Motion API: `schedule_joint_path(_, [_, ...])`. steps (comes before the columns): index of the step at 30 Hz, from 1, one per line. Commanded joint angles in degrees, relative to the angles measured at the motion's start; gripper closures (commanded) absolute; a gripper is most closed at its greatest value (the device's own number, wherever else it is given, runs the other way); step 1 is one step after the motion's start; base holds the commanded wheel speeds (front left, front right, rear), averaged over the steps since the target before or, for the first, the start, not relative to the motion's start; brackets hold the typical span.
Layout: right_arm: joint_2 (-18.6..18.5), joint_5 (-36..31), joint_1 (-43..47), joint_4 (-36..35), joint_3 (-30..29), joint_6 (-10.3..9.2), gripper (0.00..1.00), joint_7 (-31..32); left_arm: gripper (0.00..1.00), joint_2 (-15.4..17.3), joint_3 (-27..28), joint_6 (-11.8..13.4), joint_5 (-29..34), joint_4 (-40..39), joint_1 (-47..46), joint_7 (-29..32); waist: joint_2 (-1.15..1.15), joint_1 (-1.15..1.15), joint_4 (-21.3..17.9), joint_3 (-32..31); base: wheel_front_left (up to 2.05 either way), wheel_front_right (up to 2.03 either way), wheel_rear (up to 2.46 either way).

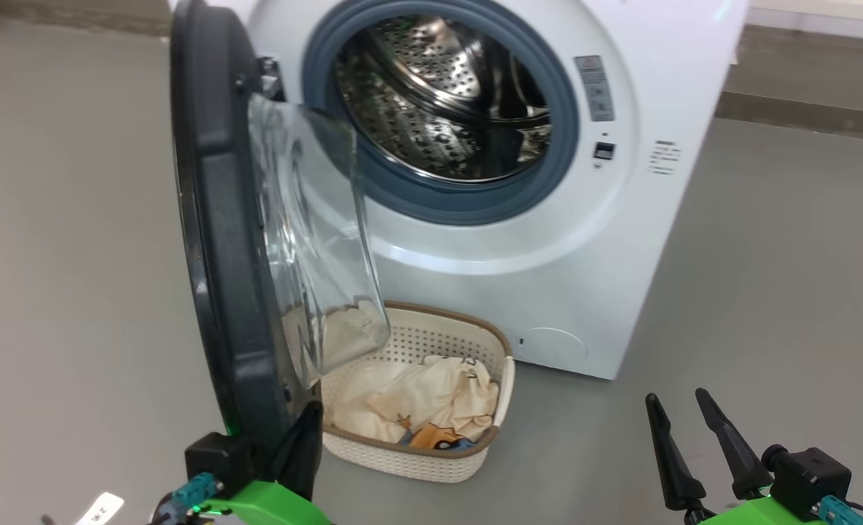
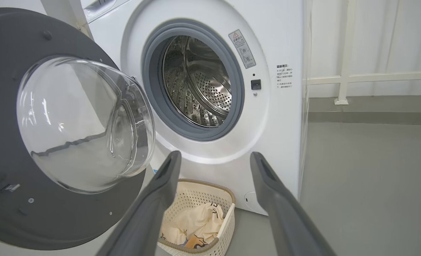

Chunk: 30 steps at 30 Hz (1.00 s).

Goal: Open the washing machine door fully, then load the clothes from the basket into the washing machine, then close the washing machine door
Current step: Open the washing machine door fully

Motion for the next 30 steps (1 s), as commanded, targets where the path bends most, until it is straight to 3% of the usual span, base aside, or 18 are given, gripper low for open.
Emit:
schedule_joint_path(1, [-0.4,0.6,-1.1,-1.2,1.6,0.09,0.0,-0.7,1.0,1.7,3.3,1.1,-0.7,-1.7,-1.2,-0.7,0.0,0.0,2.3,0.0,0.0,0.0,0.0])
schedule_joint_path(13, [-0.4,0.7,-1.2,-0.6,2.5,0.09,0.0,-0.9,1.0,3.5,6.1,2.5,-2.0,-2.8,-0.7,-1.3,0.0,0.0,5.8,0.5,0.0,0.0,0.0])
schedule_joint_path(30, [-0.4,-3.6,-2.9,-4.9,2.0,0.09,0.0,3.3,1.0,6.0,13.8,4.1,-5.6,-1.8,-2.5,-5.3,0.0,0.0,4.9,6.8,0.0,0.0,0.0])
